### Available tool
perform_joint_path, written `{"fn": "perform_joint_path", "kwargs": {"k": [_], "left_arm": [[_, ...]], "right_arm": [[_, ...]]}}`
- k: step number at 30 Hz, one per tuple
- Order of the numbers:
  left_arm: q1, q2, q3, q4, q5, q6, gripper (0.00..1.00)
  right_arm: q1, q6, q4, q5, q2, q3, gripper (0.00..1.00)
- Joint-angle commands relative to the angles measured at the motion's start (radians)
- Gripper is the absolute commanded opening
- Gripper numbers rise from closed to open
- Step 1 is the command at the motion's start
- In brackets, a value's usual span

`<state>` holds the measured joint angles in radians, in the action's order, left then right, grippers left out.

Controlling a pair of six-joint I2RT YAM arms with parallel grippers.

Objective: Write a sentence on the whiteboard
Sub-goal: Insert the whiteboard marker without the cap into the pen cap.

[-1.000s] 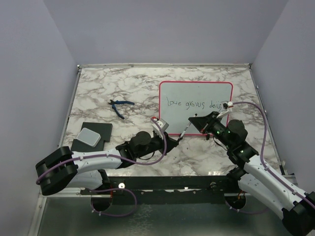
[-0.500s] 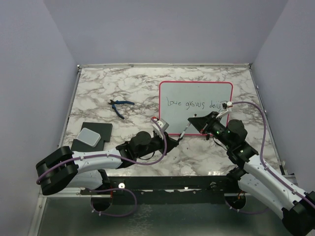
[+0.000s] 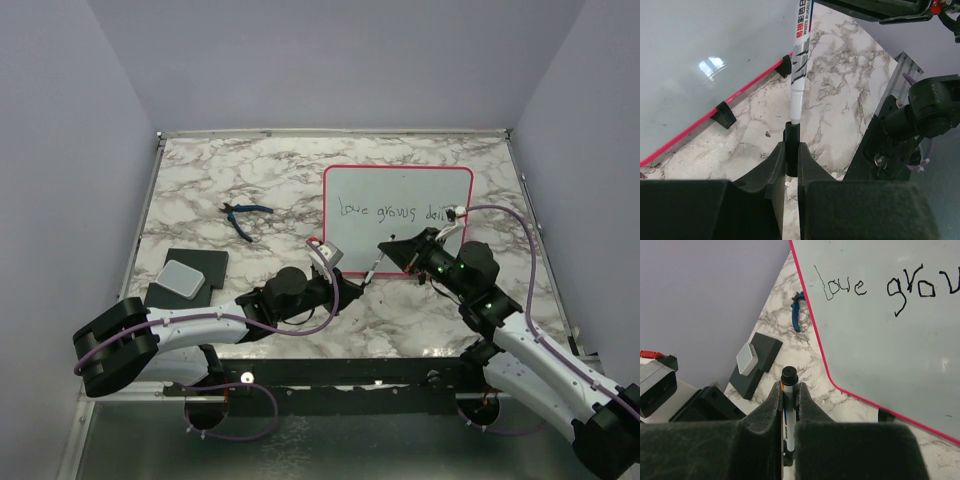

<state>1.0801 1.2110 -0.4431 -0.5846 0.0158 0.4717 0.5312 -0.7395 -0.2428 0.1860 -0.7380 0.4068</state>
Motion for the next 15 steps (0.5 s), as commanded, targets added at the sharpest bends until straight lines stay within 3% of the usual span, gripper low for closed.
{"fn": "perform_joint_path", "kwargs": {"k": [1, 15], "left_arm": [[-0.004, -0.010, -0.020, -0.034, -0.038, -0.017, 0.00], [-0.009, 0.037, -0.026, -0.127, -0.116, -0.035, 0.00]], "right_arm": [[0.007, 0.018, -0.019, 0.063, -0.018, -0.006, 0.01], [0.025, 0.043, -0.011, 0.099, -0.021, -0.045, 0.01]]}}
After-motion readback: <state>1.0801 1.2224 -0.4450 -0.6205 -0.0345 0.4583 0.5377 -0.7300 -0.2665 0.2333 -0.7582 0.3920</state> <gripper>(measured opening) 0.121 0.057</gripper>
